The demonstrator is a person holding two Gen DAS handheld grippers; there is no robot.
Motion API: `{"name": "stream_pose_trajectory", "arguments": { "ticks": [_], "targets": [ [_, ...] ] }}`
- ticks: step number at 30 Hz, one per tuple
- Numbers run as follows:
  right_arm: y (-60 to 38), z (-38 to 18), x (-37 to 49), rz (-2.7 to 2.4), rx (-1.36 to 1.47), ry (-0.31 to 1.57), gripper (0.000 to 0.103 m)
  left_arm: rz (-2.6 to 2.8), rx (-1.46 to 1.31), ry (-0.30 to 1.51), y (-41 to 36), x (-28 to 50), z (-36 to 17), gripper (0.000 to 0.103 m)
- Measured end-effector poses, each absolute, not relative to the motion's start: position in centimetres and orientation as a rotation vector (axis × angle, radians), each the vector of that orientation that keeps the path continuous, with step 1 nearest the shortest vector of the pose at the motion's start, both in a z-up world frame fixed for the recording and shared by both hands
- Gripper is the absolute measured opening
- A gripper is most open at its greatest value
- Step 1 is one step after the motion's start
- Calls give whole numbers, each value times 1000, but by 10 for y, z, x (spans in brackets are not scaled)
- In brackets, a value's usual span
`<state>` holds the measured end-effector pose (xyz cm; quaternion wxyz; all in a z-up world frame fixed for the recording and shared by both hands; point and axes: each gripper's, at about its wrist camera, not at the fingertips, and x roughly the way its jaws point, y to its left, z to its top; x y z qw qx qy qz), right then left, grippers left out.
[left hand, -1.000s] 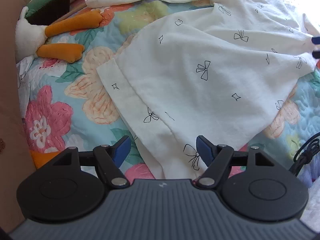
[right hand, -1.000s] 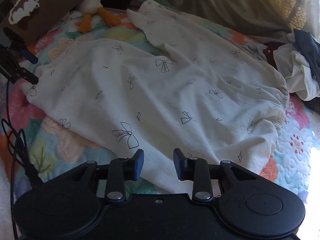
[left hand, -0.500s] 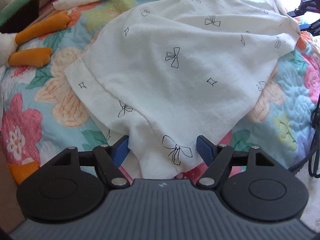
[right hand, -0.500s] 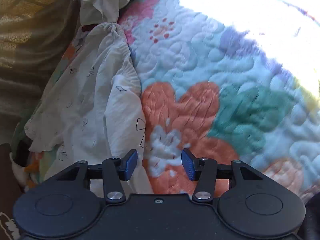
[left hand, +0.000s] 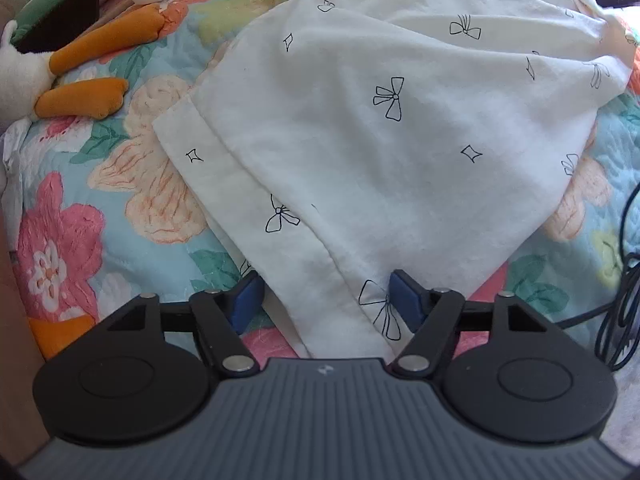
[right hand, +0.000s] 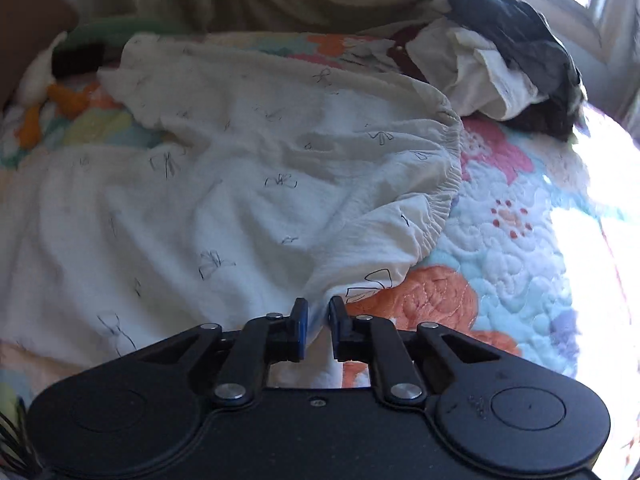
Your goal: Fold clothes
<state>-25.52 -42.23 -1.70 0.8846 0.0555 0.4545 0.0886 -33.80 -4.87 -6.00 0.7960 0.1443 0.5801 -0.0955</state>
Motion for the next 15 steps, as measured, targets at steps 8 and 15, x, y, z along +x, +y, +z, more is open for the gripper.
{"name": "stream_pose_trajectory", "arguments": {
  "ticks": [8,15],
  "targets": [
    [-520,-62,-264,-56,854,981,47,-237,268,1205,-47,-335,-63,49],
    [-497,-67,-229,18,712,974,3,-238,321,1185,-50,-339,-52,6]
  ]
}}
